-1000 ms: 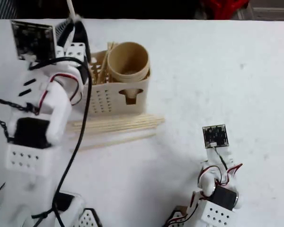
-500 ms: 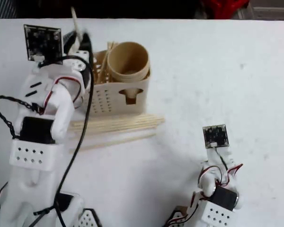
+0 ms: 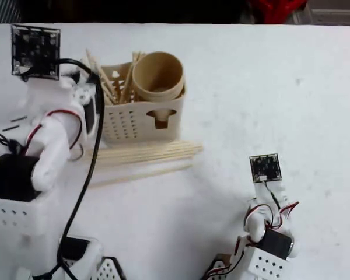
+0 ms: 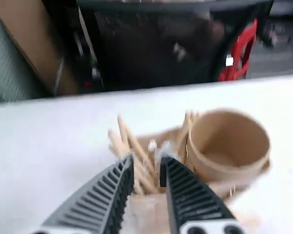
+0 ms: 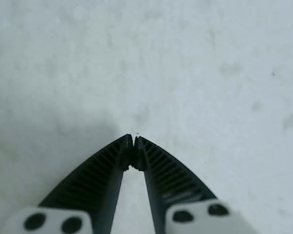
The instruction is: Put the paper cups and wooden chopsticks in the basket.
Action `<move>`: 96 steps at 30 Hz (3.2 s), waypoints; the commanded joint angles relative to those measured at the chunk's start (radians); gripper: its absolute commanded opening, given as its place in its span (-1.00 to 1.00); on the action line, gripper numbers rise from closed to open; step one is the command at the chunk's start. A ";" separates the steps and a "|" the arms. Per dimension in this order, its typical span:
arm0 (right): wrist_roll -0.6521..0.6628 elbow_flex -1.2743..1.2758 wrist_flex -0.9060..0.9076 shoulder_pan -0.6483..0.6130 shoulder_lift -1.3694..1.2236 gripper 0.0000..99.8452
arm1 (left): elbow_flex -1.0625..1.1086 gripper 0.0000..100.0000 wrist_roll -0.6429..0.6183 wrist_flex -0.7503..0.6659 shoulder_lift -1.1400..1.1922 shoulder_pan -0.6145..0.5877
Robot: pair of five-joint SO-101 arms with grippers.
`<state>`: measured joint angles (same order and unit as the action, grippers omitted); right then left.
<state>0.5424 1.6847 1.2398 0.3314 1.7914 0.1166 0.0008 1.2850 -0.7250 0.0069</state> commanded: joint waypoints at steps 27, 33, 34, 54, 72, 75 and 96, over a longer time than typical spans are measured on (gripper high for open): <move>-0.011 0.006 -0.015 -0.005 0.008 -0.96 | 0.824 -0.64 0.632 -0.331 0.240 0.401; -0.011 0.006 -0.015 -0.005 0.008 -0.96 | 0.678 -0.66 0.634 -0.408 0.522 0.401; -0.011 0.006 -0.015 -0.005 0.008 -0.96 | 0.647 -0.66 0.634 -0.408 0.564 0.401; -0.011 0.006 -0.015 -0.005 0.008 -0.96 | 0.456 -0.69 0.632 -0.253 0.820 0.398; -0.011 0.006 -0.015 -0.005 0.008 -0.96 | 0.483 -0.87 0.621 -0.313 0.811 0.403; -0.011 0.006 -0.015 -0.005 0.008 -0.96 | 0.483 -0.87 0.621 -0.313 0.809 0.403; -0.011 0.006 -0.015 -0.005 0.008 -0.96 | 0.766 -0.95 0.621 -0.341 0.209 0.449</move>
<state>0.5424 1.6847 1.2398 0.3314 1.7914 0.8807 0.6222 0.8815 -0.3076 0.4442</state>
